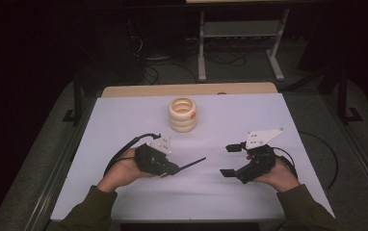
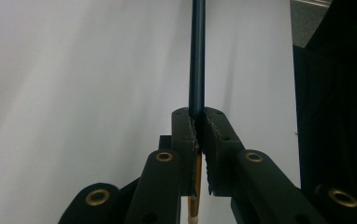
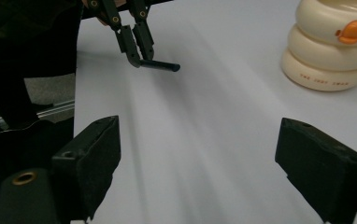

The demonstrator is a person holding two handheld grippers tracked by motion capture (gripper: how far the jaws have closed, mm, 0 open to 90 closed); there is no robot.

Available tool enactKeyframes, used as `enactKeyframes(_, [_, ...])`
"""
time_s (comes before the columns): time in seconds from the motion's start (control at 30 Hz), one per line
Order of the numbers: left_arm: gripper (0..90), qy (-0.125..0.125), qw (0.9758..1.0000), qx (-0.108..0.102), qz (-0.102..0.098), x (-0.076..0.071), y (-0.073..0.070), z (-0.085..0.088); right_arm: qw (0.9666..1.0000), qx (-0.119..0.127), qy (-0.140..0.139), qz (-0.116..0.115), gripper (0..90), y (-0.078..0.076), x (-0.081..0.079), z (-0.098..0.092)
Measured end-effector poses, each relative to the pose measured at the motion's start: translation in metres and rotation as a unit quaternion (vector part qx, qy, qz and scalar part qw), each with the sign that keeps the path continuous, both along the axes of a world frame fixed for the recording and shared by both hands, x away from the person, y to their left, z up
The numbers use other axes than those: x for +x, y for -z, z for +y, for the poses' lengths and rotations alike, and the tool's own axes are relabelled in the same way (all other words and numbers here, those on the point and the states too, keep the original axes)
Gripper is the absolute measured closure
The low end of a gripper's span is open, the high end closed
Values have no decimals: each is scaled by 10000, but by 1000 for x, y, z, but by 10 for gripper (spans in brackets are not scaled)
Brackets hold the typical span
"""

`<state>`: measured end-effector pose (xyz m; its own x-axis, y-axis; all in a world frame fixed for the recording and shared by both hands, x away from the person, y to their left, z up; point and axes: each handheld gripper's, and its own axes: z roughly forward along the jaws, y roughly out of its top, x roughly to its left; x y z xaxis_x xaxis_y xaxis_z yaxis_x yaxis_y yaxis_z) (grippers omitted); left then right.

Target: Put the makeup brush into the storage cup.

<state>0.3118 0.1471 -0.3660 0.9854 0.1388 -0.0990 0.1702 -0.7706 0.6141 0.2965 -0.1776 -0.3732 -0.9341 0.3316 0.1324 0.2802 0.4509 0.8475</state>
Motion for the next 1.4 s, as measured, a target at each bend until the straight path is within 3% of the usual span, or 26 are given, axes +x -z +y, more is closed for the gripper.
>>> enactKeyframes(0.33, [835, 111, 9999, 53, 1, -3, 1, -6, 9995, -41, -286, 82, 238, 0, 1, 12])
enactKeyframes(0.77, [835, 234, 9997, 95, -35, -6, 3, -15, 9968, -85, -746, 289, 429, -1, 7, 28])
enactKeyframes(1.07, [835, 297, 9995, 124, -41, -8, 4, -18, 9945, -228, -1006, 167, 516, 3, 12, 39])
enactKeyframes(1.17, [835, 325, 9994, 137, -41, -9, 4, -20, 9937, -271, -1048, 287, 536, 4, 12, 43])
enactKeyframes(1.4, [835, 364, 9991, 178, -80, -9, 4, -21, 9924, -307, -1155, 282, 620, 3, 14, 47])
